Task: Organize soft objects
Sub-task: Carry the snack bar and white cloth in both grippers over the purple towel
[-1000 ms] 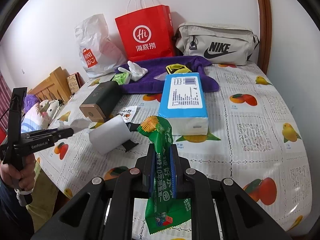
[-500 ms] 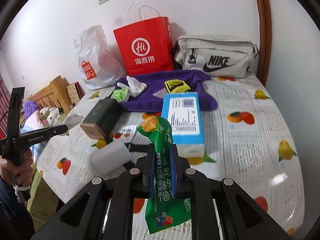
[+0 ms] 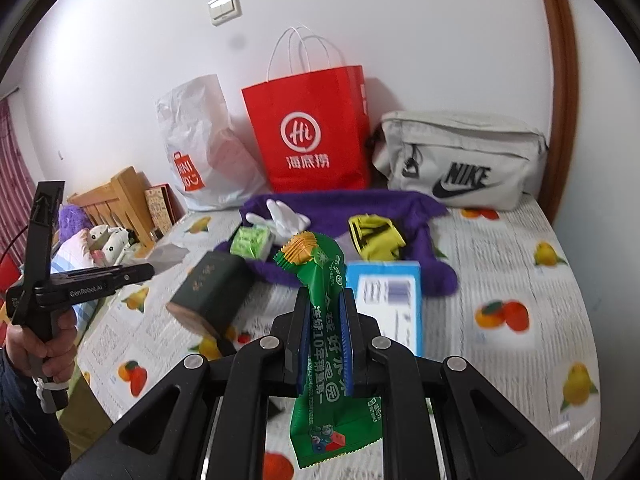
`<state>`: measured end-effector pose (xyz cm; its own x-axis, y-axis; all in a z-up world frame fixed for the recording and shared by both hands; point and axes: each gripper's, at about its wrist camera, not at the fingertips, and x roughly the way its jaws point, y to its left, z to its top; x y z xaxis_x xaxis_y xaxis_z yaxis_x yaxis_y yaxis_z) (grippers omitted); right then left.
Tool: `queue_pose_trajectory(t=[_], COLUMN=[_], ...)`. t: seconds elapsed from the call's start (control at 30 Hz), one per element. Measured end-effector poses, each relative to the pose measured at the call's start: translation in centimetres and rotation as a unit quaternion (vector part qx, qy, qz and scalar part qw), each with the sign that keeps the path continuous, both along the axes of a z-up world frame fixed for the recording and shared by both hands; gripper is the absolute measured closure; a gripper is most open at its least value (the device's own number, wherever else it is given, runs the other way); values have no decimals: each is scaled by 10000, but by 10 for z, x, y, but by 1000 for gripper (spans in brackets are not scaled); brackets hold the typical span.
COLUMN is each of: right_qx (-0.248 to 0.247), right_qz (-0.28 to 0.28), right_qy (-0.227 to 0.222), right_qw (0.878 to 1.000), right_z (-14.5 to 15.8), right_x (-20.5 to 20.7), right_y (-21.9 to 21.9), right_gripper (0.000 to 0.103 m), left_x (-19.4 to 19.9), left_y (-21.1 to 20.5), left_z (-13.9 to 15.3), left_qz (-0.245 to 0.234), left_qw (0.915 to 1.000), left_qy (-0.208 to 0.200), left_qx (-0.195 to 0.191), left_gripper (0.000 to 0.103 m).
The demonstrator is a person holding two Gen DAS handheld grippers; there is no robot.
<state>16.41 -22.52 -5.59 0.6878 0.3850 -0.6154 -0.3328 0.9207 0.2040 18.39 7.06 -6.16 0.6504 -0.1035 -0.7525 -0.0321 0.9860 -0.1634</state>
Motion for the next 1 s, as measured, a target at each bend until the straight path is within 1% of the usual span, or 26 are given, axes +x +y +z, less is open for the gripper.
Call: queue_pose_trajectory(t=[0.33, 0.57, 0.73, 1.0], right_qx=[189, 17, -127, -106], right_qz=[162, 254, 276, 518], right_qy=[-41, -157, -185, -21], right_qw=[9997, 9996, 9994, 9986], right_z=[-1, 0, -4, -20], right_x=[59, 99, 129, 172], right_y=[9, 16, 18, 31], right_gripper=[90, 90, 90, 89], left_x=[45, 84, 109, 150], left_y=[-1, -5, -9, -17], left_z=[-1, -16, -25, -43], left_qz=[11, -29, -80, -171], left_qw=[10000, 9996, 9992, 9979], left_qy=[48, 237, 343, 531], left_qx=[-18, -158, -210, -316], left_gripper=[80, 80, 80, 80])
